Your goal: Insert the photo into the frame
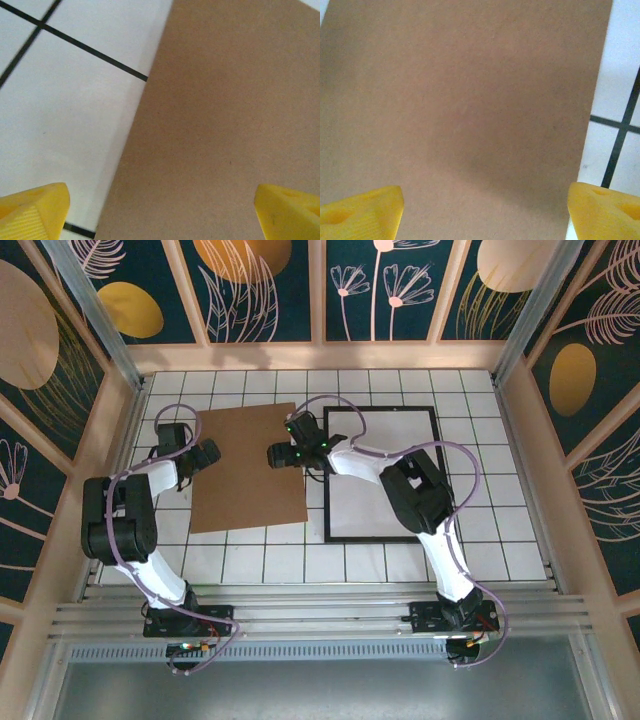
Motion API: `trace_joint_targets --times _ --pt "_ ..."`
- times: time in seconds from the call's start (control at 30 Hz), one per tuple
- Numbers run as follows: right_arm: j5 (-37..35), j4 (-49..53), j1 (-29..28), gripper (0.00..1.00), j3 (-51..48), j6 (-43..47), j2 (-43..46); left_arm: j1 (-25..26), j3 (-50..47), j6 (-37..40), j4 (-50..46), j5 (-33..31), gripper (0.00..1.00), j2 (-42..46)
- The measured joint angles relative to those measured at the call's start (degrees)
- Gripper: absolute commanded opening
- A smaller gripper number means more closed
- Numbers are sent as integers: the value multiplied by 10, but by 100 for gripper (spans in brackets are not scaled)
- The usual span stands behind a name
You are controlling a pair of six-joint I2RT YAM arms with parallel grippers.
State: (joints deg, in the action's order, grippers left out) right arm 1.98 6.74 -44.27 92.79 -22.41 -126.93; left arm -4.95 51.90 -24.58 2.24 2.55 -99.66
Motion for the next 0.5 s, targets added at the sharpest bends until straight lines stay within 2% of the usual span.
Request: trace_joint_targets --times 0.33,0.5 --pt "-22 13 0 85 33 -16 -41 -4 15 21 -14 23 89 -33" --pt "-19 11 1 83 37 -31 -44 -11 13 20 -1 54 83 -35"
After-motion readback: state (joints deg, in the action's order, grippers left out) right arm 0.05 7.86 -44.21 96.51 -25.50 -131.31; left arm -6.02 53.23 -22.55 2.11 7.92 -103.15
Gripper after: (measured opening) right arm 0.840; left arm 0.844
